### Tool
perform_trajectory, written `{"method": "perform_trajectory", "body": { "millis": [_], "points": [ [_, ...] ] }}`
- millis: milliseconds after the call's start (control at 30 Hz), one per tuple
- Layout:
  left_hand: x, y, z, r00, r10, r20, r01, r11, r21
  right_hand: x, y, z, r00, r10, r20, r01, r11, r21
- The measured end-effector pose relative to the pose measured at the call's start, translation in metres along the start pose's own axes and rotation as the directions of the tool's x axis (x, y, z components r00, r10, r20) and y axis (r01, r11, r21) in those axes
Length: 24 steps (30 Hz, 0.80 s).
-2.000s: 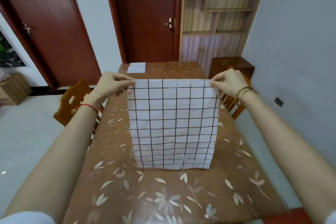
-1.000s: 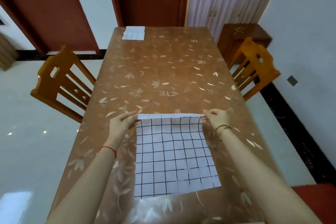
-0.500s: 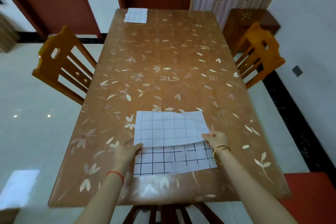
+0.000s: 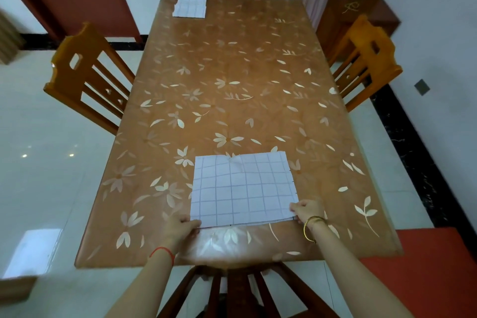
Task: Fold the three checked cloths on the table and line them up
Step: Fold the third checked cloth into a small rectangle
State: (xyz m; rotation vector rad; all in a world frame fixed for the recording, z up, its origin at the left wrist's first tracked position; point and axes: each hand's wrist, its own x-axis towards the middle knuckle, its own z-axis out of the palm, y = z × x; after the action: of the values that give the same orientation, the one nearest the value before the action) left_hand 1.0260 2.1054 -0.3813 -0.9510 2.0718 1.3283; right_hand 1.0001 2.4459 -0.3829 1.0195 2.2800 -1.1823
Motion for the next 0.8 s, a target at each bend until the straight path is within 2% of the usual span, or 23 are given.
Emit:
{"method": "perform_trajectory", "body": {
  "millis": [100, 300, 467, 633, 800],
  "points": [
    [-0.004, -0.001, 0.000, 1.000, 0.014, -0.022, -0.013, 0.999, 0.049, -0.004, 0.003, -0.002, 0.999, -0.008, 0.045, 0.009, 1.000, -0.012],
    [-0.003, -0.003, 0.004, 0.998, 0.057, -0.040, -0.054, 0.996, 0.076, 0.001, 0.007, -0.001, 1.000, -0.006, 0.026, 0.006, 1.000, -0.003],
    [-0.001, 0.000, 0.006, 0.992, 0.099, -0.083, -0.089, 0.989, 0.115, 0.010, 0.007, 0.000, 0.998, -0.030, -0.058, 0.030, 1.000, -0.005],
    [0.009, 0.013, 0.001, 0.969, 0.182, -0.167, -0.166, 0.980, 0.107, 0.017, -0.011, 0.003, 0.994, -0.074, -0.085, 0.067, 0.994, -0.087],
    [0.032, 0.058, -0.007, 0.946, 0.216, -0.244, -0.213, 0.976, 0.040, 0.036, -0.057, 0.001, 0.979, -0.126, -0.160, 0.131, 0.991, 0.021]
  ]
}}
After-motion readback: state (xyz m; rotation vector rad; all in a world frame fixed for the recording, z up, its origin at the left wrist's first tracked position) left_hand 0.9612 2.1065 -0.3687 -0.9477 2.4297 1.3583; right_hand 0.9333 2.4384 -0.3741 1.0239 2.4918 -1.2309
